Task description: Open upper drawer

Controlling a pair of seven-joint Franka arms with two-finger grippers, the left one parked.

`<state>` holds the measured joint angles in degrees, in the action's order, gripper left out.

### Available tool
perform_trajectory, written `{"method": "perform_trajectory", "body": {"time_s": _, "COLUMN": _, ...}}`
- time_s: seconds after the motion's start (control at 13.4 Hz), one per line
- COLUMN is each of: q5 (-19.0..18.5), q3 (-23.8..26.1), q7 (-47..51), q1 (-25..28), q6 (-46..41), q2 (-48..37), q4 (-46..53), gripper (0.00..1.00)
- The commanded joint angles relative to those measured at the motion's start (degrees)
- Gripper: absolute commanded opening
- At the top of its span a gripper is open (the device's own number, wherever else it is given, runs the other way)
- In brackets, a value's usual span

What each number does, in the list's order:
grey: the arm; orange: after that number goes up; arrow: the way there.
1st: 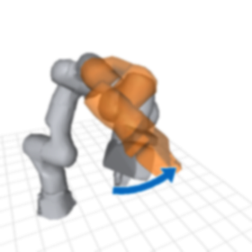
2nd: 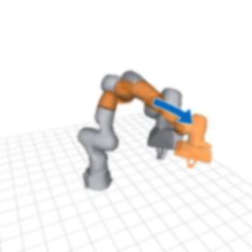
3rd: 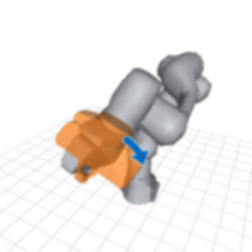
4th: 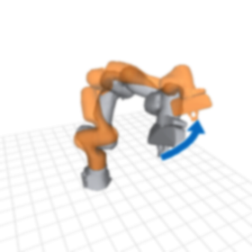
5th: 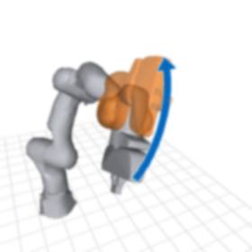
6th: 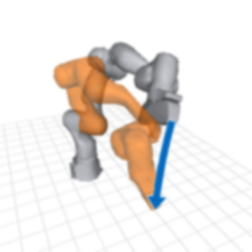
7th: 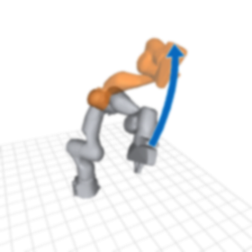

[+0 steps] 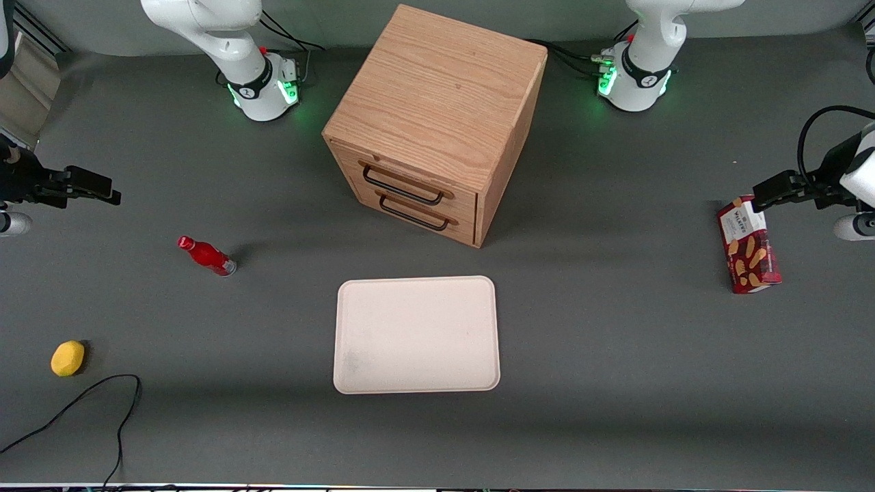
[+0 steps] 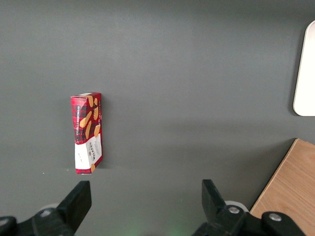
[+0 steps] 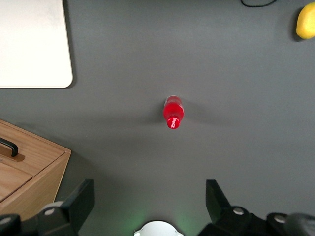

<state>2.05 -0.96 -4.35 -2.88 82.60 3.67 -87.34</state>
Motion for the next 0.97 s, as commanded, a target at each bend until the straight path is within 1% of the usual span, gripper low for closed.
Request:
{"method": "perform_trajectory", "body": {"time_s": 0.0, "q5": 0.32, "q3": 0.08, "q7": -1.28, "q1": 0.68, "q6": -0.51, "q2": 2.39, "q4": 2.08, "gripper": 1.00}}
{"method": "perform_trajectory", "body": {"time_s": 0.22, "q5": 0.41, "q3": 0.08, "q7": -1.36, "q1": 3.22, "q6": 0.63, "q2": 4.41, "q4": 2.52, "gripper": 1.00}}
{"method": "perform_trajectory", "body": {"time_s": 0.6, "q5": 0.32, "q3": 0.08, "q7": -1.54, "q1": 14.72, "q6": 5.37, "q2": 9.33, "q4": 3.93, "gripper": 1.00}}
{"method": "perform_trajectory", "body": {"time_s": 0.67, "q5": 0.41, "q3": 0.08, "q7": -2.58, "q1": 17.53, "q6": 6.08, "q2": 11.34, "q4": 5.24, "gripper": 1.00}}
{"method": "perform_trajectory", "body": {"time_s": 0.82, "q5": 0.41, "q3": 0.61, "q7": -6.18, "q1": 21.14, "q6": 7.04, "q2": 14.25, "q4": 7.00, "gripper": 1.00}}
{"method": "perform_trajectory", "body": {"time_s": 0.9, "q5": 1.37, "q3": 1.05, "q7": -8.98, "q1": 22.21, "q6": 7.57, "q2": 15.05, "q4": 7.18, "gripper": 1.00}}
